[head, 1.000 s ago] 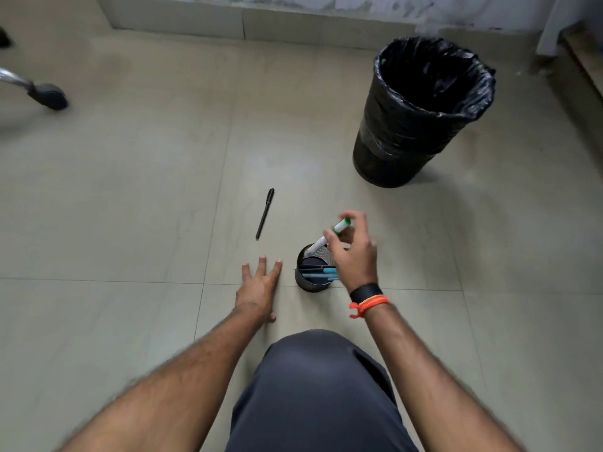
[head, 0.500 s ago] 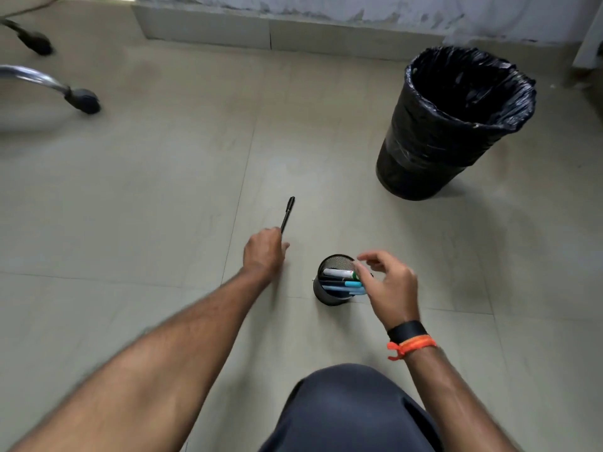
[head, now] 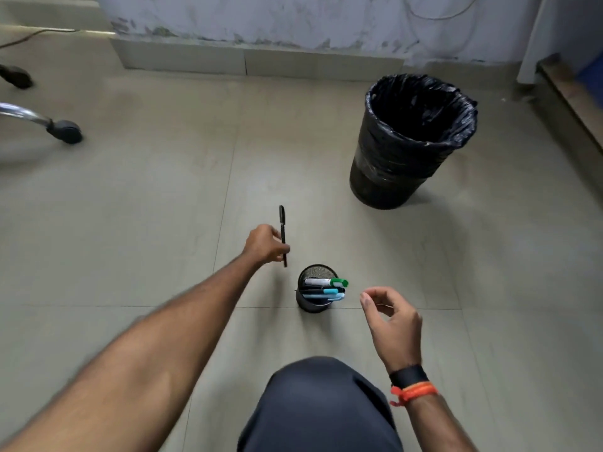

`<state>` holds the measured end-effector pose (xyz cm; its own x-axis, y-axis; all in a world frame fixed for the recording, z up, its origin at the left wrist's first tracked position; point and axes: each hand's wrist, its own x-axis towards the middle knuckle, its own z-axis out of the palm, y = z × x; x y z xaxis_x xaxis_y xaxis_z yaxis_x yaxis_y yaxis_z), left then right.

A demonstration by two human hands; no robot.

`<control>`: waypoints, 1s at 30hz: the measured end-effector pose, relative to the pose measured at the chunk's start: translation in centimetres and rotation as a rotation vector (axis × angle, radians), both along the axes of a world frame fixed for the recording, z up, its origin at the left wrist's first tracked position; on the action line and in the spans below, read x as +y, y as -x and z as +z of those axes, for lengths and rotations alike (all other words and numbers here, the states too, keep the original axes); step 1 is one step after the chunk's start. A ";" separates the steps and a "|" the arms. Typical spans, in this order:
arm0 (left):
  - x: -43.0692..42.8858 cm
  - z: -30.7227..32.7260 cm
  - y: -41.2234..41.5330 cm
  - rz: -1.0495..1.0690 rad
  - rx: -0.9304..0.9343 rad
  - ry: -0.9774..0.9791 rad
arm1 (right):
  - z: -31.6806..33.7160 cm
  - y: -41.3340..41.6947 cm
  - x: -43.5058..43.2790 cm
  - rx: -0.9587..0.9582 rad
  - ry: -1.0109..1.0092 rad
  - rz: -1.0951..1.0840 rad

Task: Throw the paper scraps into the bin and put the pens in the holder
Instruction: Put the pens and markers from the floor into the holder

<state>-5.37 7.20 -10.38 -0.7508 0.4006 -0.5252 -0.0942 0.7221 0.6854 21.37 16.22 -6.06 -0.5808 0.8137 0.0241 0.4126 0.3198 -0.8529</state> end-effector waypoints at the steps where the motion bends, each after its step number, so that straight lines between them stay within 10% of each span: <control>1: 0.2 1.2 -0.3 0.005 -0.099 -0.109 | 0.4 0.3 0.1 0.011 0.007 -0.013; 6: 0.7 4.7 -3.2 -0.245 -0.093 -0.259 | 1.9 2.0 0.8 0.065 0.038 -0.068; 13: -0.1 2.6 -5.7 -0.787 0.500 0.228 | 0.9 2.4 0.9 0.070 0.052 -0.100; 23: -2.1 2.9 -5.6 -0.696 0.488 0.015 | -3.0 -2.6 0.8 -0.030 0.091 -0.159; 30: -1.3 5.0 -4.4 -0.700 0.419 0.026 | -5.6 -11.7 3.4 -0.741 0.154 -0.224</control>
<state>-0.98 5.87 -5.42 -0.4672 0.8413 -0.2720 0.6454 0.5347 0.5455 33.08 19.63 -11.65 -0.2234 0.8759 -0.4276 0.9314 0.0626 -0.3585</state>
